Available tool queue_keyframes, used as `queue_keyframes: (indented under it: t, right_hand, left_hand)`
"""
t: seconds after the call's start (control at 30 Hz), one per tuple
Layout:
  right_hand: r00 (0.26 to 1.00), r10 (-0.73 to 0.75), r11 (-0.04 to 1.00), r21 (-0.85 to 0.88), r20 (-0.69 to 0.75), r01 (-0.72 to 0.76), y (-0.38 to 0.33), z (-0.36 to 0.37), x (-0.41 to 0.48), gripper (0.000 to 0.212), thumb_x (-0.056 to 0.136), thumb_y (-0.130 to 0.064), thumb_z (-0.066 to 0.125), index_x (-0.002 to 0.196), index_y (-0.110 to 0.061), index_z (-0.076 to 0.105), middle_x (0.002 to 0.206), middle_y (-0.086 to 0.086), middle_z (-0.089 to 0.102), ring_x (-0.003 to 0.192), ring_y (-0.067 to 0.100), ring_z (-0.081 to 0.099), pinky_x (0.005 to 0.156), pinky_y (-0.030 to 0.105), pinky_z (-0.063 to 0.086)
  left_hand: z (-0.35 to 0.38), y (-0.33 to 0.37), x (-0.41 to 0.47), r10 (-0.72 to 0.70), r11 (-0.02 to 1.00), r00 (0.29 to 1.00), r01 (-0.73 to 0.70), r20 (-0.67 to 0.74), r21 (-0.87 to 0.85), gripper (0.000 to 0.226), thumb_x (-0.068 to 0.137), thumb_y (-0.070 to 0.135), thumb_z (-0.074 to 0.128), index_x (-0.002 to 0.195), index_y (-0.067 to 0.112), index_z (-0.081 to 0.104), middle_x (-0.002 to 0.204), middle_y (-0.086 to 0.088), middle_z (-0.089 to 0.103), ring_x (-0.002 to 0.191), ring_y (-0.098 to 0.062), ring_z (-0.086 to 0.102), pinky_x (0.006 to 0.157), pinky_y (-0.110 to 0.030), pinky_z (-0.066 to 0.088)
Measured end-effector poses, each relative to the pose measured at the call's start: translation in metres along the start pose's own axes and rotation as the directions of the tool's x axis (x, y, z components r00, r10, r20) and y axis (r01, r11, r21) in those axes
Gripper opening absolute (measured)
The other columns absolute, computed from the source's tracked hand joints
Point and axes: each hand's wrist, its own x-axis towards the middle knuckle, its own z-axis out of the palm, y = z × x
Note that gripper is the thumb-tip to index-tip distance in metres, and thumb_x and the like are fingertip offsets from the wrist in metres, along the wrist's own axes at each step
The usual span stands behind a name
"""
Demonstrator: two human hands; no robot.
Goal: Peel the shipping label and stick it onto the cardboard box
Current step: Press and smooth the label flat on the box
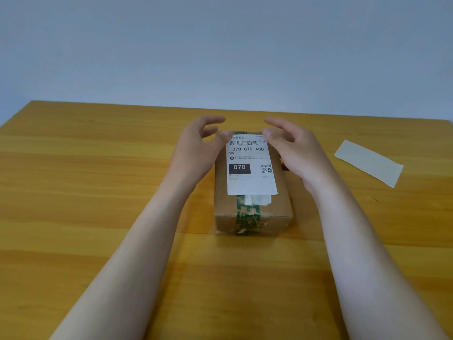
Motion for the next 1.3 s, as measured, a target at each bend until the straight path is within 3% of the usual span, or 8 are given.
queue_keyframes:
  t: [0.07,0.13,0.23,0.33,0.53,0.8,1.0,1.3]
  right_hand:
    - [0.998,-0.049,0.998,-0.040,0.030,0.051,-0.004,0.001,-0.001,0.026,0.094,-0.039,0.075,0.120,-0.043,0.078,0.137,-0.019,0.066,0.129,-0.004,0.055,0.112,0.041,0.047]
    - [0.996,-0.082,0.995,-0.052,0.018,0.083,-0.009,0.001,-0.004,0.012,0.088,-0.035,0.083,0.098,-0.041,0.084,0.154,-0.010,0.056,0.142,0.004,0.048,0.118,0.044,0.040]
    - [0.993,-0.107,0.985,-0.128,0.058,0.113,-0.011,-0.003,-0.006,0.007,0.084,-0.033,0.086,0.085,-0.038,0.083,0.160,-0.013,0.049,0.147,0.007,0.041,0.116,0.038,0.031]
    - [0.985,-0.086,0.977,-0.182,0.147,0.112,-0.009,-0.005,-0.007,0.008,0.082,-0.031,0.088,0.084,-0.037,0.083,0.160,-0.017,0.047,0.147,0.003,0.038,0.109,0.033,0.025]
    - [0.975,-0.077,0.966,-0.224,0.210,0.125,-0.009,-0.006,-0.008,0.010,0.081,-0.030,0.089,0.086,-0.037,0.083,0.163,-0.018,0.043,0.149,0.002,0.034,0.108,0.028,0.021]
    - [0.964,0.038,0.954,-0.297,0.264,0.043,-0.004,-0.012,-0.010,0.026,0.069,-0.052,0.091,0.093,-0.056,0.080,0.176,-0.016,0.012,0.162,0.018,0.013,0.127,0.056,0.019]
    - [0.916,0.134,0.957,-0.289,0.377,-0.021,-0.001,-0.022,-0.023,0.078,0.036,-0.076,0.083,0.112,-0.076,0.064,0.176,-0.019,-0.006,0.162,0.026,0.014,0.125,0.056,0.027]
    - [0.821,0.271,0.898,-0.440,0.502,-0.027,-0.010,-0.030,-0.019,0.102,0.064,-0.054,0.092,0.143,-0.076,0.033,0.177,-0.014,-0.005,0.161,0.023,0.014,0.127,0.047,0.023]
  left_hand:
    - [0.000,0.005,-0.002,0.050,0.999,0.998,-0.050,0.045,0.004,0.013,0.094,0.030,0.076,0.106,0.034,0.078,0.112,0.022,0.074,0.106,0.010,0.065,0.100,-0.027,0.055]
    - [0.002,0.008,-0.004,0.065,0.998,0.992,-0.067,0.109,0.010,0.006,0.091,0.028,0.080,0.092,0.033,0.083,0.100,0.030,0.073,0.116,0.011,0.061,0.112,-0.035,0.046]
    - [0.003,0.010,-0.008,0.072,0.992,0.987,-0.086,0.143,0.097,0.005,0.085,0.031,0.085,0.086,0.036,0.084,0.136,0.004,0.069,0.146,0.001,0.042,0.118,-0.041,0.037]
    - [0.000,0.012,-0.008,0.032,0.976,0.987,-0.066,0.160,0.207,0.013,0.081,0.032,0.087,0.093,0.034,0.086,0.163,-0.006,0.047,0.154,-0.003,0.031,0.111,-0.034,0.032]
    - [-0.007,0.014,-0.009,0.020,0.968,0.974,-0.075,0.226,0.238,0.014,0.079,0.031,0.090,0.091,0.037,0.086,0.171,-0.003,0.035,0.156,-0.003,0.026,0.107,-0.030,0.028]
    - [-0.014,0.014,-0.018,-0.104,0.969,0.938,0.020,0.331,0.246,0.034,0.076,0.037,0.092,0.107,0.046,0.083,0.177,0.009,0.008,0.162,-0.016,0.014,0.118,-0.038,0.034]
    - [-0.020,0.021,-0.026,-0.208,0.929,0.885,0.045,0.416,0.367,0.065,0.079,0.042,0.088,0.138,0.054,0.063,0.177,0.012,-0.009,0.162,-0.026,0.014,0.115,-0.041,0.035]
    - [-0.028,0.027,-0.018,-0.299,0.813,0.807,-0.064,0.510,0.579,0.115,0.078,0.057,0.083,0.161,0.059,0.004,0.175,0.009,-0.022,0.163,-0.028,0.010,0.124,-0.045,0.025]
